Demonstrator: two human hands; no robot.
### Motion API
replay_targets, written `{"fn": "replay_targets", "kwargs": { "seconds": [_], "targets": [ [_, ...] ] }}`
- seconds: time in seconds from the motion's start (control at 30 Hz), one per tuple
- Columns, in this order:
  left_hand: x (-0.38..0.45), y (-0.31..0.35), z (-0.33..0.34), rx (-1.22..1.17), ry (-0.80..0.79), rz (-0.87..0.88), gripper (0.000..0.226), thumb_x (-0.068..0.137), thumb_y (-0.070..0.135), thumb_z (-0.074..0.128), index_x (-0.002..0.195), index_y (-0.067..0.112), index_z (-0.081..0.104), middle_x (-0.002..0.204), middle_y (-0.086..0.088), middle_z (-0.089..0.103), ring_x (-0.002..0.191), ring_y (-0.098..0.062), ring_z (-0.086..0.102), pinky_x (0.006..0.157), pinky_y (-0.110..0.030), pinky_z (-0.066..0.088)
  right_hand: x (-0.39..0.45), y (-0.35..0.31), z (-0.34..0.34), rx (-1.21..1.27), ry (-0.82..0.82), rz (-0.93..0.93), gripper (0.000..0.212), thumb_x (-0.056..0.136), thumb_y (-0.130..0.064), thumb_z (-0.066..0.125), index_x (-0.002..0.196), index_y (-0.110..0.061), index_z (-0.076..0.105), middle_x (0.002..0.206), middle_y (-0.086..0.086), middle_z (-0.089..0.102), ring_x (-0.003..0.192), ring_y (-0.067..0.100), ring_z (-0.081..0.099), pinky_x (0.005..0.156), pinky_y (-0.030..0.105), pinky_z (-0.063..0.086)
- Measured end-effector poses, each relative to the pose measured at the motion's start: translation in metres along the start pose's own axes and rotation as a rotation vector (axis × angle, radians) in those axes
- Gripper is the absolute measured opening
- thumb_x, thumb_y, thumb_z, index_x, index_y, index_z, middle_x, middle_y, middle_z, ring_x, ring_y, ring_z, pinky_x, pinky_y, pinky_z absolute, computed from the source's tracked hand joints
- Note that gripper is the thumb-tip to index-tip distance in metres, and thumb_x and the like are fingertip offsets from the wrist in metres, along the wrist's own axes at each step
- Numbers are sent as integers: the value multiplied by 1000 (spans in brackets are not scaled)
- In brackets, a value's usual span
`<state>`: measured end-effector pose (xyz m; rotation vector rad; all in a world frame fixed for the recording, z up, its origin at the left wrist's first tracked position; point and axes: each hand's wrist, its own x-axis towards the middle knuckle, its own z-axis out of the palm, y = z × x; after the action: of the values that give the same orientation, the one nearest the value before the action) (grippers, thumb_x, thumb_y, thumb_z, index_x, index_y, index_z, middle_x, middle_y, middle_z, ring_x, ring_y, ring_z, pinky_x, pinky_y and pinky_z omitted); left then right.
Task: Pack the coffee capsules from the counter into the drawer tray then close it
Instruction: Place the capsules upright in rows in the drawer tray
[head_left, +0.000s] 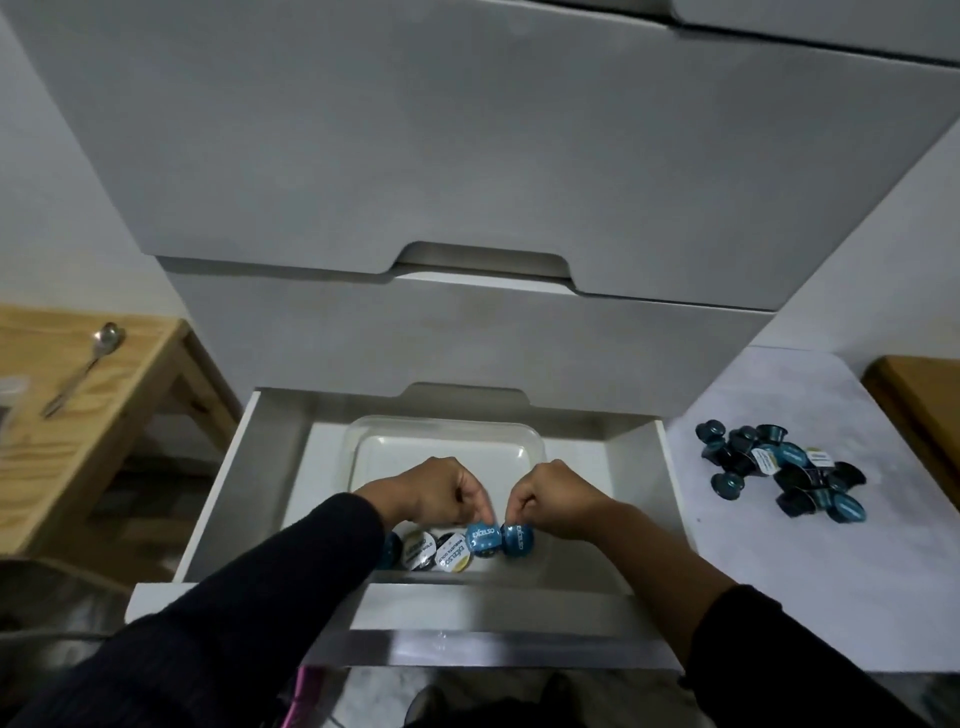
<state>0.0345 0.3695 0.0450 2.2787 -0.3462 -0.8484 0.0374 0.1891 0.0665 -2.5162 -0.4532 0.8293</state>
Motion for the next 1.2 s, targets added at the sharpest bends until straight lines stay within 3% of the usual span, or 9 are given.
{"fn": "replay_targets", "kwargs": {
  "seconds": [0.17,0.3,0.4,0.47,0.53,0.63,0.83,1.03,1.2],
  "targets": [
    [4,-2,4,10,-51,12,18,81,9,65,90,20,75,95,0,74,82,-1,62,85,-17,50,4,-2,1,-60,-27,2,25,79,2,51,81,-7,74,91,8,74,87,18,66,81,24,51],
    [5,0,5,47,-53,25,19,77,7,68,90,19,75,86,3,72,80,-3,60,87,-24,50,6,-3,3,-144,-64,10,23,78,2,55,70,-15,67,75,-3,68,70,10,54,63,14,42],
    [4,2,5,36,-45,0,18,75,9,71,89,20,75,84,6,71,83,-6,64,89,-27,52,5,-3,3,-203,-74,-4,37,77,1,60,54,-26,48,60,-16,46,58,4,42,53,11,33],
    [3,4,5,13,-27,-17,17,75,11,73,89,20,74,86,6,72,87,-7,66,89,-25,52,5,-2,3,-207,-82,0,37,76,0,61,56,-26,45,63,-12,44,63,8,41,53,14,33],
    [0,7,4,13,12,-20,14,78,12,68,90,19,73,93,5,73,89,-7,65,88,-21,50,5,-2,2,-190,-62,-2,19,78,-7,64,74,-24,58,75,-7,51,72,11,45,59,18,36],
    [-5,18,1,160,89,-60,20,88,19,55,104,15,67,107,0,69,100,-10,56,87,-18,39,1,-6,-1,-172,4,15,24,84,-22,59,108,-17,62,104,2,62,93,19,54,75,24,39],
    [-15,35,7,364,238,-211,39,95,21,39,132,11,45,133,-10,50,118,-25,51,98,-34,44,-9,-14,7,-193,171,13,38,92,-30,47,127,-17,50,136,4,47,122,22,46,101,34,39],
    [-32,48,27,414,536,-255,42,96,19,38,137,8,35,138,-8,43,128,-20,40,101,-26,38,-23,-15,21,-240,408,-68,44,95,-30,37,135,-12,40,141,5,40,134,18,33,107,28,31],
    [-50,65,40,391,728,-234,44,99,26,31,140,10,29,141,-7,41,130,-18,38,106,-24,31,-40,-11,23,-203,677,-84,38,90,-26,44,118,-7,59,120,8,61,116,22,57,97,24,44]
  ]
}}
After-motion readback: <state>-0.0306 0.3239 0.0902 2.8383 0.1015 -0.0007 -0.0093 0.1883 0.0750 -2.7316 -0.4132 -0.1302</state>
